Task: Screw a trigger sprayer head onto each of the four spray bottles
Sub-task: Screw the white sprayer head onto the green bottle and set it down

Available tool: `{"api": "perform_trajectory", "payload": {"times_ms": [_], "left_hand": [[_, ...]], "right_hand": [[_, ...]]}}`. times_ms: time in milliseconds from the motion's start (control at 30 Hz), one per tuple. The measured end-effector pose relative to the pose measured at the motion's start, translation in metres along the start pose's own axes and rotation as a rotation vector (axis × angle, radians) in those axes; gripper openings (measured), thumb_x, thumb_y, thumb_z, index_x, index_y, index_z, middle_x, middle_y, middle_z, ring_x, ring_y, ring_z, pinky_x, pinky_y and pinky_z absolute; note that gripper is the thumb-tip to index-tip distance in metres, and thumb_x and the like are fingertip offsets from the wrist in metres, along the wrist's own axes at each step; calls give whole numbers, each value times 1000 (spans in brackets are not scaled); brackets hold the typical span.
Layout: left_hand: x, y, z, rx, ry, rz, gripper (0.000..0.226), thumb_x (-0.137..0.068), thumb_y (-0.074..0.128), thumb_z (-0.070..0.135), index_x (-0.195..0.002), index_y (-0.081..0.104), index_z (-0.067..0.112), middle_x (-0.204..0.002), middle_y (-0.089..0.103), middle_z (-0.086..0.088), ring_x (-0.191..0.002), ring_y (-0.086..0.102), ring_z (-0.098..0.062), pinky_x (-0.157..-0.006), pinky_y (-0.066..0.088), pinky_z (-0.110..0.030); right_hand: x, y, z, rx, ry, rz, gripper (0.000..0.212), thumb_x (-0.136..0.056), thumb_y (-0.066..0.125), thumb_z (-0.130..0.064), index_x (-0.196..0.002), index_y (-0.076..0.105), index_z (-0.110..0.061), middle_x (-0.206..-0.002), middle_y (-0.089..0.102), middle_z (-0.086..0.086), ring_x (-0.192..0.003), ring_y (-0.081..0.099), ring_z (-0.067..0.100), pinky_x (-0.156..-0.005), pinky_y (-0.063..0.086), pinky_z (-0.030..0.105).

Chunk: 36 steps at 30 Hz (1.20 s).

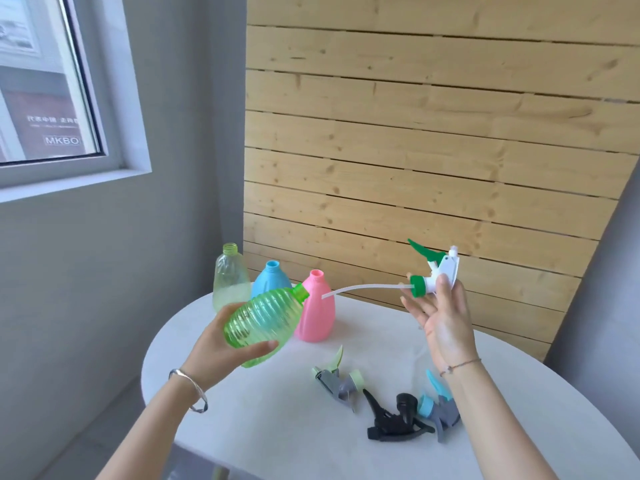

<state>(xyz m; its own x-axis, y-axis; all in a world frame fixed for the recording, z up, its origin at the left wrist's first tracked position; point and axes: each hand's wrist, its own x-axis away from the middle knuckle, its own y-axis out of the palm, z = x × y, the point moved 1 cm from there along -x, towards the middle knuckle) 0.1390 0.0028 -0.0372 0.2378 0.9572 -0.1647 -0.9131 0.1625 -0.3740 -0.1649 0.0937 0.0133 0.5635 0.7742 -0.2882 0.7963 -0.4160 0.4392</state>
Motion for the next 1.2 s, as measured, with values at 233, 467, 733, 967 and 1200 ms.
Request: {"api": "perform_trajectory", "payload": {"times_ms": [233,467,733,967,1200], "left_hand": [[-1,10,4,-28,41,-60,71,-55,89,37,-113,48,39,-105,60,18,-94,54,11,-64,43,-6],[8,28,18,-39,86,-210,68,-49,89,41,-102,47,51,-105,60,17,-89,55,17,-65,43,0],[14,35,28,283,-138,-235,69,-45,69,76,-105,53,48,-118,64,8,-103,63,-8,-80,50,-28],[11,52,26,488,-284,-401,80,-68,45,75,-131,48,26,-123,63,-8,-80,73,-21,-59,58,-31],[13,52,26,572,-242,-497,67,-71,50,75,-122,56,33,-117,70,3,-101,69,-17,-75,58,-31]], "right_hand": [[2,17,6,13,-39,43,24,-98,40,-27,-119,49,-17,-104,61,8,-87,70,18,-69,59,24],[28,51,34,267,124,-209,21,-86,62,-12,-104,60,-23,-98,67,3,-91,64,18,-94,52,45],[29,42,31,281,162,-354,24,-78,70,-9,-98,64,-19,-92,74,-4,-95,66,9,-95,50,32],[24,35,35,243,119,-288,36,-79,68,-7,-114,59,-11,-100,68,5,-94,64,10,-90,50,22],[21,33,40,266,118,-274,33,-81,66,-5,-111,60,-17,-81,72,-11,-82,65,-1,-83,52,16]]}}
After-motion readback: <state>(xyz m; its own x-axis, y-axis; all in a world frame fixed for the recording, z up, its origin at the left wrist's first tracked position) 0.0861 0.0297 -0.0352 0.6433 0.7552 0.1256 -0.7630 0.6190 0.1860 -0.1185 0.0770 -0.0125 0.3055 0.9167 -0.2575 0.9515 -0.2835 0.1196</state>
